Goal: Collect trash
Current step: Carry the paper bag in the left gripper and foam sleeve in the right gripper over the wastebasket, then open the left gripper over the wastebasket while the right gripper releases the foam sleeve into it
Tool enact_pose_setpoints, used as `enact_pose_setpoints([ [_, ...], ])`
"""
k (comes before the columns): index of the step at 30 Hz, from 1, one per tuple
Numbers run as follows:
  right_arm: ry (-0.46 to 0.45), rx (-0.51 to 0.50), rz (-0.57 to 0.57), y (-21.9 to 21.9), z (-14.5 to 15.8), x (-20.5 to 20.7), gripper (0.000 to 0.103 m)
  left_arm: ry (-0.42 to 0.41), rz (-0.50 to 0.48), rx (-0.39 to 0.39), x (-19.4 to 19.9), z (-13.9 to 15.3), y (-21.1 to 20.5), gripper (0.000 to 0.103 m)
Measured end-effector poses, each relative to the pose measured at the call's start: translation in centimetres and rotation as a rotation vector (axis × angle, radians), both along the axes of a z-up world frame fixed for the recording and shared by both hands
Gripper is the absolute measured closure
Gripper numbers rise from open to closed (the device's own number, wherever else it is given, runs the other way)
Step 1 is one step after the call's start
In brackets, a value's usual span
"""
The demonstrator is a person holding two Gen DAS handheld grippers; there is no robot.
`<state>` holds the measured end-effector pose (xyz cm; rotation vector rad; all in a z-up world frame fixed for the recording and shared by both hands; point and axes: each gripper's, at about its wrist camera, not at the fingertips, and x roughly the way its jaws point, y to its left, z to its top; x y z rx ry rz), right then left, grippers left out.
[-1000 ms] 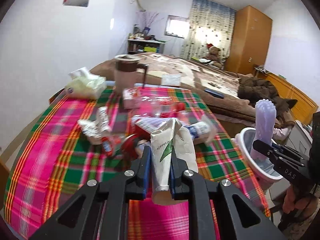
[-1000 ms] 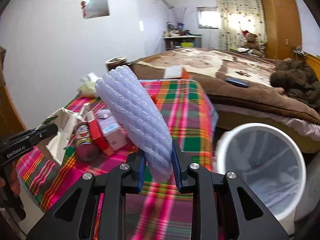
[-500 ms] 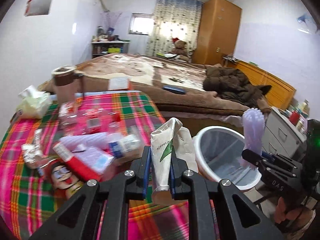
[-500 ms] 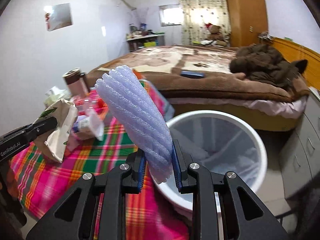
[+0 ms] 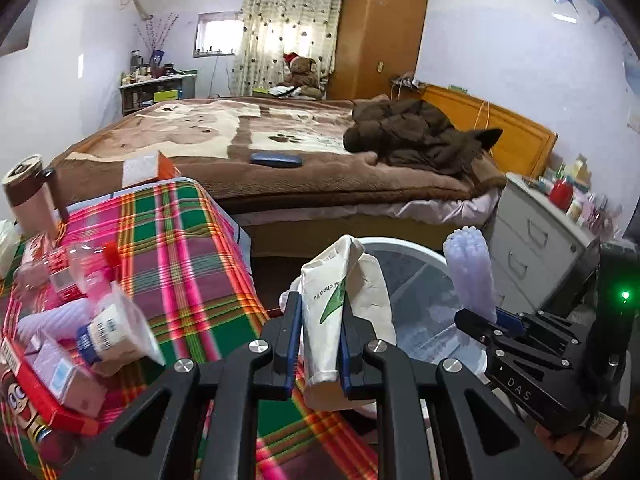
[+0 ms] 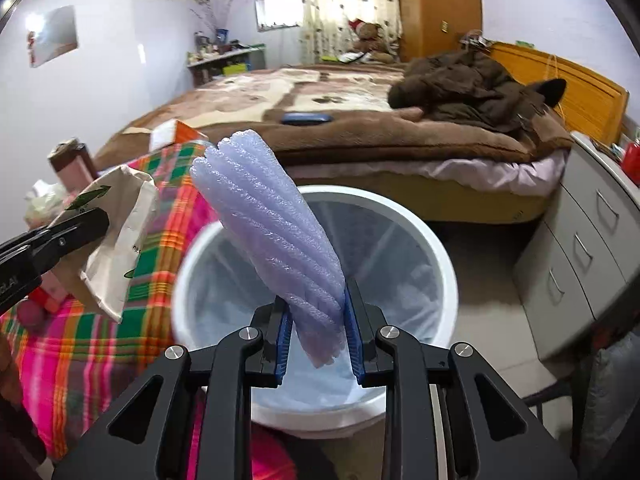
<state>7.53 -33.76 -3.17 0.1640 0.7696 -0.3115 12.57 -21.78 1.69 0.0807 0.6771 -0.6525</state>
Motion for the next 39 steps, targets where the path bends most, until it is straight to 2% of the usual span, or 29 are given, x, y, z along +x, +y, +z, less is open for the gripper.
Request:
enact_pose_setpoints([
  [9, 0.062, 0.015, -0.055, -2.0, -1.3, 0.3, 0.074, 0.032, -0.045, 0.044, 0.6, -1.5, -2.9, 0.086],
  [11, 0.071, 0.018, -0.064, -2.4, -1.4, 0.4, 0.070, 0.037, -0.046, 0.045, 0.8, -1.6, -3.2, 0.083],
  [13, 0.077, 0.017, -0.071, -2.3, -1.5, 0.3, 0.066, 0.042, -0.043, 0.051, 0.8, -1.8, -3.3, 0.071],
  [15, 0.079, 0.023, -0.075, -2.3, -1.5, 0.3, 0.065, 0.046, -0.038, 0.046, 0.8, -1.9, -3.2, 0.047],
  [16, 0.077, 0.026, -0.077, -2.3, -1.5, 0.2, 0.064, 0.047, -0.033, 0.038, 0.7, -1.8, -2.9, 0.045],
  [18, 0.073, 0.033, -0.079, -2.4, -1.5, 0.2, 0.059, 0.050, -0.026, 0.033, 0.8, -1.8, -2.7, 0.044],
  [20, 0.067, 0.043, -0.076, -2.4, -1.5, 0.1, 0.047, 0.048, -0.018, 0.033, 0.8, -1.7, -2.3, 0.044],
  [22, 0.059, 0.047, -0.072, -2.4, -1.4, 0.0, 0.042, 0.050, -0.008, 0.033, 0.8, -1.6, -1.9, 0.044],
  [31, 0.010, 0.036, -0.050, -0.8, -0.1, -0.3, 0.042, 0.032, 0.037, 0.013, 0.0, -0.7, 1.3, 0.041],
  [39, -0.058, 0.012, 0.021, 1.9, 1.5, -0.4, 0.042, 0.021, 0.104, -0.018, -0.8, 0.2, 4.8, 0.038],
])
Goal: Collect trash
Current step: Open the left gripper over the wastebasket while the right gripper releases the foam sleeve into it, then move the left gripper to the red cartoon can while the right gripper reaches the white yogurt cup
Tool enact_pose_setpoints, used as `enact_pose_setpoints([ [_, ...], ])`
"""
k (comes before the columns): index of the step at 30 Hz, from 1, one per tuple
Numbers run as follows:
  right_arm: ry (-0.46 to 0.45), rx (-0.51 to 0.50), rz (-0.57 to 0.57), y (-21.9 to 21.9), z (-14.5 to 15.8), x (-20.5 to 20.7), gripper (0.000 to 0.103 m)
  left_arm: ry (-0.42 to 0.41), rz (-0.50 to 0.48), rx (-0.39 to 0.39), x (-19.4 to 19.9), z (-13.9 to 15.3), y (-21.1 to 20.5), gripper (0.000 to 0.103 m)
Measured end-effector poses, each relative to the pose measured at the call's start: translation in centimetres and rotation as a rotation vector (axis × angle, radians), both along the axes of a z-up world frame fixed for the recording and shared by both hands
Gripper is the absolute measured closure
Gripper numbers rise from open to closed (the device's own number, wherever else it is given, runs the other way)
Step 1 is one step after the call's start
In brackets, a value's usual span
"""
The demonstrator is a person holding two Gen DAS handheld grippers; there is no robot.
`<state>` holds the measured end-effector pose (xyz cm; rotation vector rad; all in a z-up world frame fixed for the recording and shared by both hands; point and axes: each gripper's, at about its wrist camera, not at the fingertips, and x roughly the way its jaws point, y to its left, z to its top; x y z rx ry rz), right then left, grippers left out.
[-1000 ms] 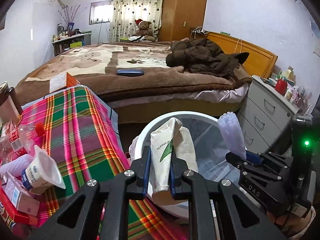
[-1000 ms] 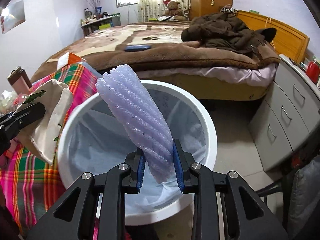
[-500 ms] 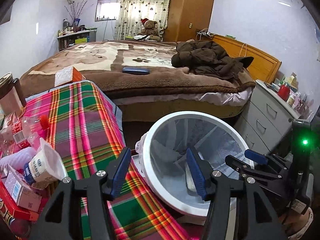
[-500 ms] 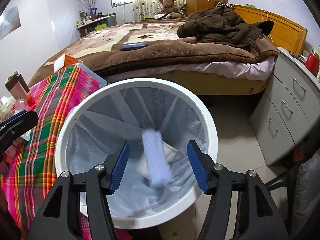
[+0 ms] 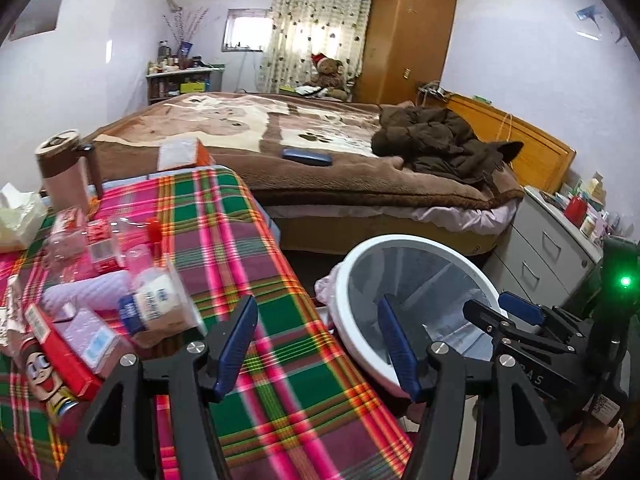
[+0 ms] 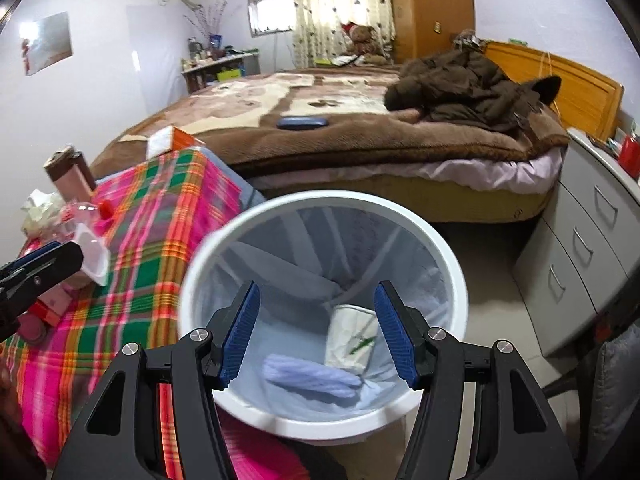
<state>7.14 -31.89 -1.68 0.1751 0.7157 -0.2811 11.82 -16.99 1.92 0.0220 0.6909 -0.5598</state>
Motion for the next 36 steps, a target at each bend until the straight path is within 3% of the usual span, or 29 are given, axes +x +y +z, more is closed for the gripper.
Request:
enact_pose_setpoints([
  [17, -0.123, -0.002, 0.194, 6.4, 1.3, 1.2, 0.042, -0.065, 0.165, 0.011, -1.7, 1.4, 8.4, 0.031],
  [25, -0.131, 0.014, 0.282, 9.3, 0.9, 2.5, 0.041, -0.021, 0.288, -0.012, -1.3, 0.2, 13.4, 0.027],
  [36, -0.068, 0.039, 0.375, 12.3, -0.6, 5.4, 0.041, 0.041, 0.401, 0.003, -0.6, -2.5, 18.0, 0.026],
])
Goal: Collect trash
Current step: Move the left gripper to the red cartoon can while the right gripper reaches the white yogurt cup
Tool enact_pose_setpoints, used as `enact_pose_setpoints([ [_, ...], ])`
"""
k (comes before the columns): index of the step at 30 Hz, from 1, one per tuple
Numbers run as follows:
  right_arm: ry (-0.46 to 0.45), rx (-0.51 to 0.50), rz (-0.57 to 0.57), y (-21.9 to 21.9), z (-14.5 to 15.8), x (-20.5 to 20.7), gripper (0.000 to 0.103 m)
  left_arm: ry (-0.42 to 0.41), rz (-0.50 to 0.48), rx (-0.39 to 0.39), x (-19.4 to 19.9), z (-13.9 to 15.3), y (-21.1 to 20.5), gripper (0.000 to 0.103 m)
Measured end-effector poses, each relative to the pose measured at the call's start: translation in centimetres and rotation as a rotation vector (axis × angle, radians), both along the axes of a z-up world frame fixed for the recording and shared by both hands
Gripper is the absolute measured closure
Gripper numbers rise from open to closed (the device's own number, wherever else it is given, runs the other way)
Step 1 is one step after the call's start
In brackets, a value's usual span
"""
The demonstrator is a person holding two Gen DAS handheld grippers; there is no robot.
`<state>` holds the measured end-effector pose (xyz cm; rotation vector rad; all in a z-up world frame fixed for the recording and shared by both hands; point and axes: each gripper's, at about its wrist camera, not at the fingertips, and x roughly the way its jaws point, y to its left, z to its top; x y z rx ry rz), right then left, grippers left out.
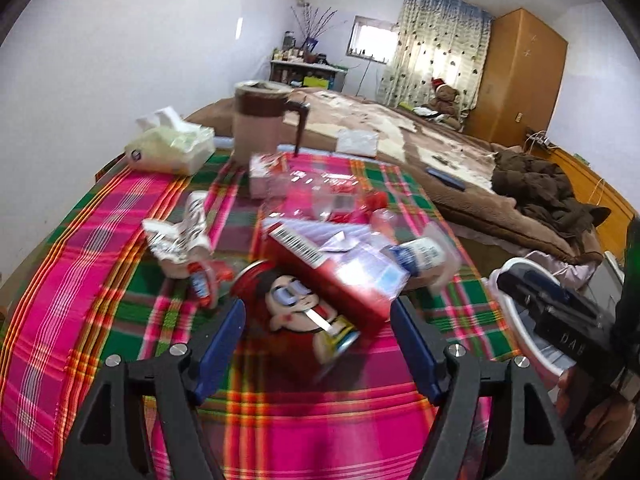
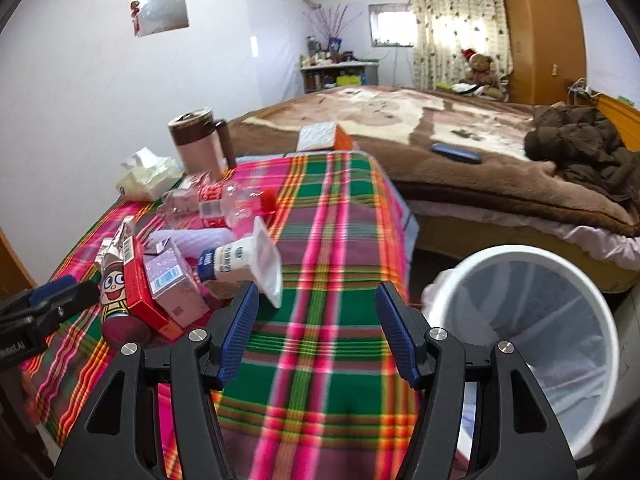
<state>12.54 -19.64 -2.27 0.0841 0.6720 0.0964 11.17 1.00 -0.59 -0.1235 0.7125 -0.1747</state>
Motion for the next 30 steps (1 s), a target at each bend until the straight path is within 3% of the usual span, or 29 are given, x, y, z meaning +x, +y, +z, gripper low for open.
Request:
enact_pose_setpoints([
  [15, 0.053, 0.009, 0.116, 2.9, -0.4, 3.7, 0.041, 0.100, 0.017, -0.053, 2.3, -2.6, 1.1, 0.021],
  [23, 0.087, -0.001, 0.138, 3.6, -0.8, 4.8, 0.041, 0.122, -0.005, -0.035, 3.2, -3.3, 0.5, 0.017],
  [30, 0.123, 0.015, 0.163, 4.1, -1.0, 4.8, 0.041, 0.128, 0.037, -0.002, 3.0, -3.4, 2.4, 0.017],
])
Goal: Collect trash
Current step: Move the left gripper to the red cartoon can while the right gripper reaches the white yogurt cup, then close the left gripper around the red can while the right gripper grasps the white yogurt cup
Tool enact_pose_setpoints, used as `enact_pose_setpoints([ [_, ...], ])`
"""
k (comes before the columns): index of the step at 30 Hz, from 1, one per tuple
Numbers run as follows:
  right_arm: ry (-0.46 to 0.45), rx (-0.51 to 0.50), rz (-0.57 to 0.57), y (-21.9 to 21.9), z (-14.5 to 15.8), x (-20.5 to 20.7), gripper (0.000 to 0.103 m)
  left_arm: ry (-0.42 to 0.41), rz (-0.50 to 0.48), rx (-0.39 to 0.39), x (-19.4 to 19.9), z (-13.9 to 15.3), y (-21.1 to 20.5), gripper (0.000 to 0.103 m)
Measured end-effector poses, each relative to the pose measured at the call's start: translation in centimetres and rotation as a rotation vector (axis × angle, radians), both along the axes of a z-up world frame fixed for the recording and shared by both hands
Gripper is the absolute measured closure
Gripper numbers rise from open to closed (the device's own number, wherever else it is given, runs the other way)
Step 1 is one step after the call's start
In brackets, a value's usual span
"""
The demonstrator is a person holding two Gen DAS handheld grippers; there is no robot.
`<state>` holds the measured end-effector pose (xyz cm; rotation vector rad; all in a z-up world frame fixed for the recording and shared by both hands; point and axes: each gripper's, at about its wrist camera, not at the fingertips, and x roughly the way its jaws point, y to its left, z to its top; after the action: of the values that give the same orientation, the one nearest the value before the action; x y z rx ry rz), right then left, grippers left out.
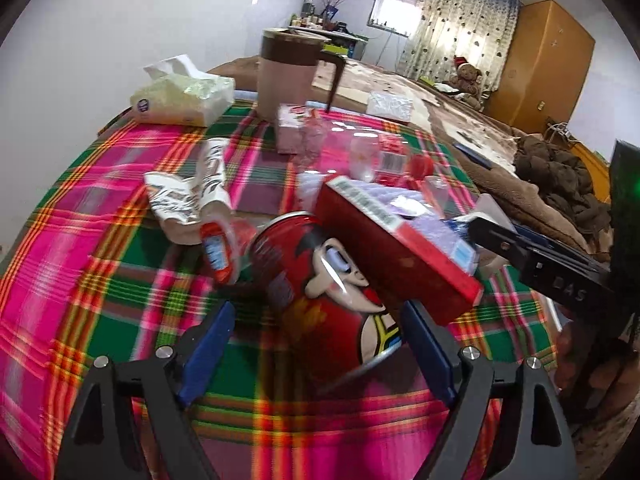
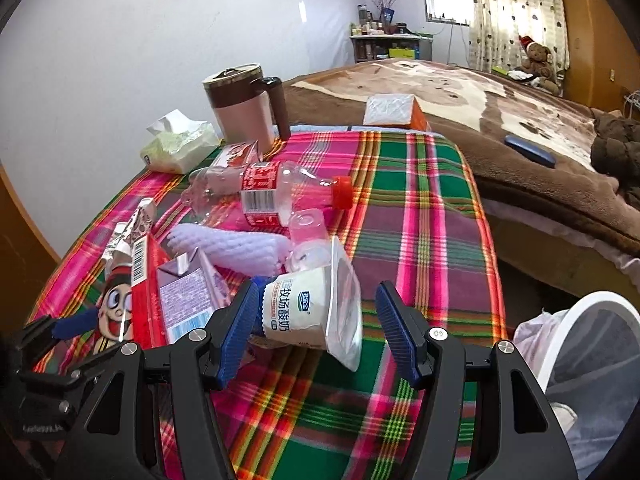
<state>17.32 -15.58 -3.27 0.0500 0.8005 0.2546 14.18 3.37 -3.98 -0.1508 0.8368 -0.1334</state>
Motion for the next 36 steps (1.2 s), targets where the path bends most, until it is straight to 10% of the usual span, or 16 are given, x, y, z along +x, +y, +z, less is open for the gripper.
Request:
enact_pose_setpoints([
  [12, 0.080, 0.183, 0.129, 1.0, 0.1, -3.1, 0.041, -0.009, 0.088, 0.050, 0.1, -0.1, 4.3, 0.017],
  [21, -0.110, 0.001, 0.096, -0.1, 1.7, -3.5, 0.041, -0.023, 0.061, 0.081, 1.1, -0.1, 3.9, 0.017],
  [36, -0.031, -0.008, 0.270, 0.7, -1.1, 0.3, 0.031, 0.005, 0.001, 0.122, 3.4, -0.9, 3.0, 0.017],
])
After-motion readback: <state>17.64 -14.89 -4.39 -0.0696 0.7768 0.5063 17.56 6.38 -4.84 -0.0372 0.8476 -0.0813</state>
